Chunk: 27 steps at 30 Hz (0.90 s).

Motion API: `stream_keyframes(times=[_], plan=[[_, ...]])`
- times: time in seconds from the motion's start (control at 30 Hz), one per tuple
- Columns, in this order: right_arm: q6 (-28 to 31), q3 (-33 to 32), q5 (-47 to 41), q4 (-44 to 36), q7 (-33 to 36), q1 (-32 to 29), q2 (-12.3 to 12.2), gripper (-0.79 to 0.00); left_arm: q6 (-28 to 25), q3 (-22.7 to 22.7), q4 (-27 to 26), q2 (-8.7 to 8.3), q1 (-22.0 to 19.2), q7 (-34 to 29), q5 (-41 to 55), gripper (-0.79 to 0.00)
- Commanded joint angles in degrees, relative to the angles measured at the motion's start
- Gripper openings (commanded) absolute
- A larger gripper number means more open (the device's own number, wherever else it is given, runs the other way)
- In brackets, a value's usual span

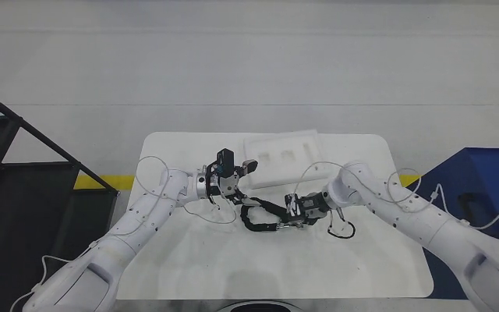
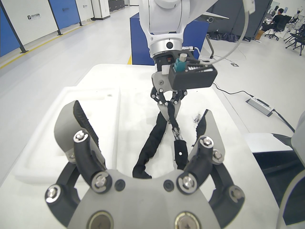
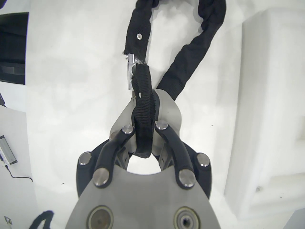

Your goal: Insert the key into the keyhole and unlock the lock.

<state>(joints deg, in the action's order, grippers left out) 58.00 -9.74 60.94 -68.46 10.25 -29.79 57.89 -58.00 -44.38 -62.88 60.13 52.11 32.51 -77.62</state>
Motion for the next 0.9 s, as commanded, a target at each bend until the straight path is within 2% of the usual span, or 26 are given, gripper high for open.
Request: stream_keyframes(times=[0.0, 0.27, 0.47, 0.7, 0.87], plan=[[0.00, 0.00, -1.01, -1.98, -1.54, 0.14, -1.38, -0.785, 0.00, 0.00, 0.00, 0.00, 0.00, 0.00, 0.00, 0.000], [0.00, 0.00, -8.60, -8.39, -9.03, 0.79, -7.13, -0.785, 0.00, 0.00, 0.00, 0.00, 0.00, 0.00, 0.00, 0.000], [0.00, 0.00, -14.04, -12.58, -10.71, 1.74, -10.91, -0.785, 0.00, 0.00, 0.00, 0.00, 0.00, 0.00, 0.00, 0.000], [0.00, 0.00, -19.76, -15.85, -11.35, 3.08, -14.08, -0.785, 0.00, 0.01, -4.76, -0.44, 2.14, -3.86, -1.31, 0.000], [0.00, -0.05, -22.42, -16.52, -11.51, 3.58, -15.72, -0.785, 0.00, 1.35, -5.61, -0.53, 2.55, -4.06, -2.05, 0.000]])
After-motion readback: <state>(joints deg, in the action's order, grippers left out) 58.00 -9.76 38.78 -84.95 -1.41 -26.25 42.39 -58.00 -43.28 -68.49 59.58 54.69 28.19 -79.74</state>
